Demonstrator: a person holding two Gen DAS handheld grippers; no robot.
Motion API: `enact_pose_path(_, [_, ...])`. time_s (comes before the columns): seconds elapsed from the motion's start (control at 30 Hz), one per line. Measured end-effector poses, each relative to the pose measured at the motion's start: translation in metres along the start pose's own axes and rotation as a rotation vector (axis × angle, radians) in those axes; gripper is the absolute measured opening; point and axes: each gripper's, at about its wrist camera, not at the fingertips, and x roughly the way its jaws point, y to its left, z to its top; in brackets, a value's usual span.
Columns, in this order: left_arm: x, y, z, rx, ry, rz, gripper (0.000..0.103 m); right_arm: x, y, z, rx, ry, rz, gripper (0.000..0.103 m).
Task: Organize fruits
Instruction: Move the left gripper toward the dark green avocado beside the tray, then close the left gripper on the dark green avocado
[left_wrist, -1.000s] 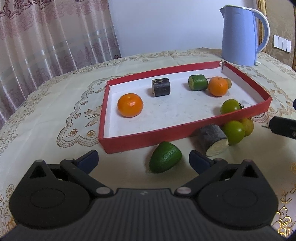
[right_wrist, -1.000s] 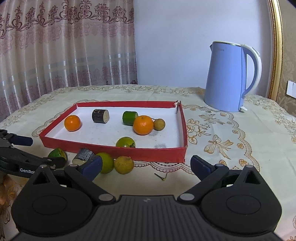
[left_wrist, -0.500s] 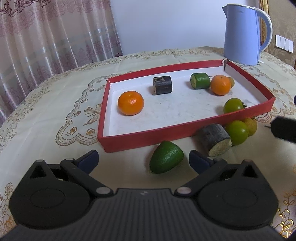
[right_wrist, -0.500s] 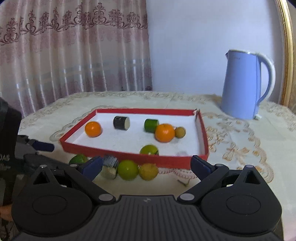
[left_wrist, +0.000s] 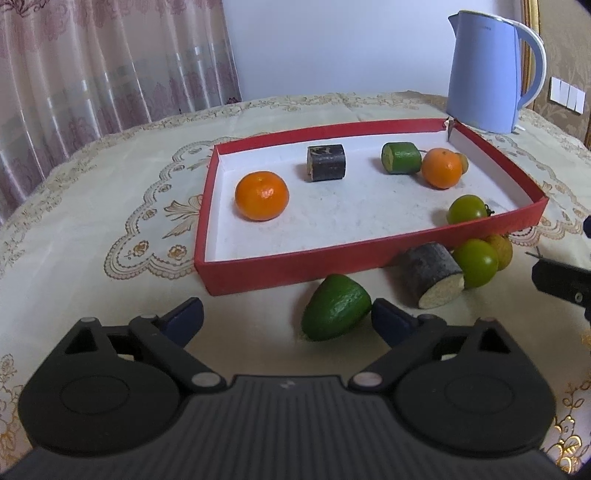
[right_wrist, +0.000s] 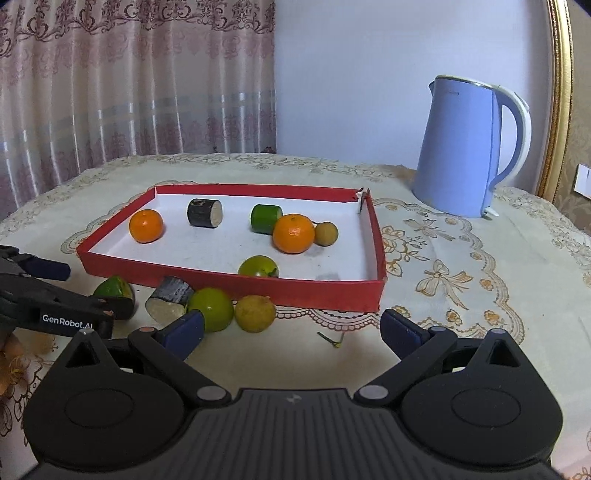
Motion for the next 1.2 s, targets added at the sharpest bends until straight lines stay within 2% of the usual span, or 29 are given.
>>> enact_pose_path(0.23, [0.003, -0.004, 0.002, 0.015, 0.014, -0.030, 0.086, 0.000, 0.001, 0.000, -0.015, -0.004, -0.008, 0.102])
enact_pose_path(0.3, [0.003, -0.004, 0.003, 0.010, 0.017, -0.049, 0.077, 0.000, 0.001, 0.000, -0.013, -0.006, -0.013, 0.102])
enact_pose_path(0.37, [0.001, -0.005, 0.004, 0.005, 0.022, -0.074, 0.058, 0.000, 0.000, 0.000, -0.009, -0.009, -0.013, 0.102])
enact_pose_path(0.47, [-0.002, -0.005, 0.004, 0.000, 0.027, -0.111, 0.045, 0.000, -0.001, 0.000, -0.009, -0.009, -0.011, 0.102])
enact_pose_path(0.57, [-0.004, -0.007, 0.004, 0.004, 0.025, -0.128, 0.037, 0.001, 0.000, -0.001, -0.011, -0.005, -0.007, 0.102])
enact_pose_path(0.83, [-0.006, -0.001, 0.003, -0.026, 0.032, -0.150, 0.037, 0.002, 0.002, -0.002, -0.023, -0.008, -0.016, 0.102])
enact_pose_path(1.2, [-0.016, 0.011, 0.006, -0.067, -0.002, -0.076, 0.036, 0.010, 0.006, 0.000, -0.060, -0.005, -0.004, 0.101])
